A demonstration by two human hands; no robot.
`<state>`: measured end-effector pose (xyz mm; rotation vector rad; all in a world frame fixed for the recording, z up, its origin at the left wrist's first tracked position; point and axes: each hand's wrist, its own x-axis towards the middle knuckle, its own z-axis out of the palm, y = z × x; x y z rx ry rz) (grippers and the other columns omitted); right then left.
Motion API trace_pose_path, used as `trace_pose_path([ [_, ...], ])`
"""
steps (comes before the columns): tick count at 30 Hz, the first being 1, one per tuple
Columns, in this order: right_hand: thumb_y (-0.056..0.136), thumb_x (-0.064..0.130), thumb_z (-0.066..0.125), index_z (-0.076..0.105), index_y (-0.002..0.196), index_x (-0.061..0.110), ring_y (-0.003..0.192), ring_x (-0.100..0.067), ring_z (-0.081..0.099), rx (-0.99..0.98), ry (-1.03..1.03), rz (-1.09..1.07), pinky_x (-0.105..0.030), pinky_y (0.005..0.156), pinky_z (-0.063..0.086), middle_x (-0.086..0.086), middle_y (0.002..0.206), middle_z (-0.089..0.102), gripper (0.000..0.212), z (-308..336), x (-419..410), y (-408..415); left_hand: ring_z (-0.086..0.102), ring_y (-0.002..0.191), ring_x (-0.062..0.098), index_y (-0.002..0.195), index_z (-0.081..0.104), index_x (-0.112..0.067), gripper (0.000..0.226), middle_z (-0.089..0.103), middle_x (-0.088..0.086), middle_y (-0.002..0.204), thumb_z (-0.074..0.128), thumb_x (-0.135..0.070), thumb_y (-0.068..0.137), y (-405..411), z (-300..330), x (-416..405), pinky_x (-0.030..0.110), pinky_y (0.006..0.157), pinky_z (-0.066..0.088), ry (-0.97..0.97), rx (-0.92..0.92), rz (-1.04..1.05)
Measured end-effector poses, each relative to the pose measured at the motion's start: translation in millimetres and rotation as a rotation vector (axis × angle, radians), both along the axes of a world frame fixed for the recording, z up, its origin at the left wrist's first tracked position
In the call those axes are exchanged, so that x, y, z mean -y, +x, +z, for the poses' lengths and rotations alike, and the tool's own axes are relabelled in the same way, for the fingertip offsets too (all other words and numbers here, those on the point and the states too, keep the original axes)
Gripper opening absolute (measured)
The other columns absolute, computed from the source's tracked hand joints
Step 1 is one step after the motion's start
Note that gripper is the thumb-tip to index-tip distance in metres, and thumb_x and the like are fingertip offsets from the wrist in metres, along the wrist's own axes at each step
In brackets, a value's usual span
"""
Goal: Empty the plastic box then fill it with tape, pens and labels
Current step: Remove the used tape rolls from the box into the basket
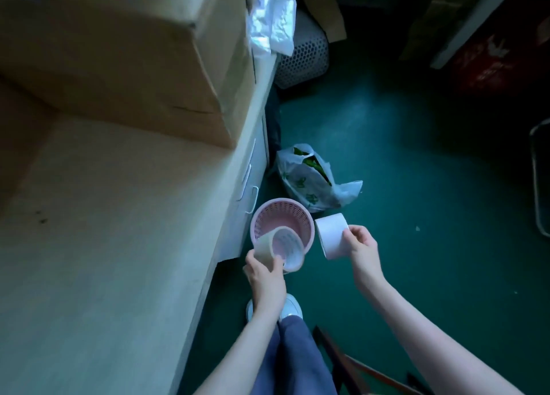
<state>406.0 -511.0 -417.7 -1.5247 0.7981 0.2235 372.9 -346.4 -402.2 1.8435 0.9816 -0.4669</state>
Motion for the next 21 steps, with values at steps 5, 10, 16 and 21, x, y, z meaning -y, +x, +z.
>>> trace_pose_path([
  [5, 0.094, 0.005, 0.051, 0.058, 0.089, 0.008, 0.074, -0.013, 0.048, -0.008, 0.036, 0.090, -0.024, 0.066, 0.038, -0.002, 0.084, 0.058, 0.009, -105, 0, 13, 0.042, 0.122, 0.037, 0.143, 0.028, -0.007, 0.060, 0.034, 0.023, 0.139, 0.057, -0.023, 0.093, 23, -106, 8, 0.037, 0.096, 0.036, -0.009, -0.045, 0.224],
  [10, 0.090, 0.002, 0.052, 0.056, 0.081, 0.010, 0.076, -0.018, 0.050, -0.028, 0.130, 0.111, -0.031, 0.068, 0.043, -0.005, 0.083, 0.057, 0.012, -193, -13, 18, 0.044, 0.120, 0.039, 0.143, 0.028, -0.006, 0.063, 0.036, 0.024, 0.137, 0.060, -0.024, 0.091, 24, -195, 2, 0.038, 0.096, 0.038, 0.028, -0.025, 0.267],
  [16, 0.090, 0.002, 0.052, 0.054, 0.078, 0.011, 0.078, -0.020, 0.050, -0.031, 0.146, 0.194, -0.038, 0.074, 0.043, -0.006, 0.079, 0.055, 0.015, -261, -15, 19, 0.047, 0.120, 0.038, 0.136, 0.036, -0.001, 0.061, 0.044, 0.025, 0.135, 0.066, -0.022, 0.087, 32, -268, -10, 0.037, 0.099, 0.037, 0.134, 0.037, 0.195],
  [21, 0.089, 0.003, 0.053, 0.051, 0.075, 0.012, 0.064, -0.015, 0.043, -0.026, 0.090, 0.210, -0.030, 0.062, 0.037, -0.002, 0.067, 0.050, 0.017, -288, -16, 22, 0.048, 0.120, 0.035, 0.133, 0.038, -0.006, 0.063, 0.045, 0.018, 0.135, 0.066, -0.036, 0.085, 53, -298, -13, 0.038, 0.093, 0.039, 0.222, 0.026, 0.047],
])
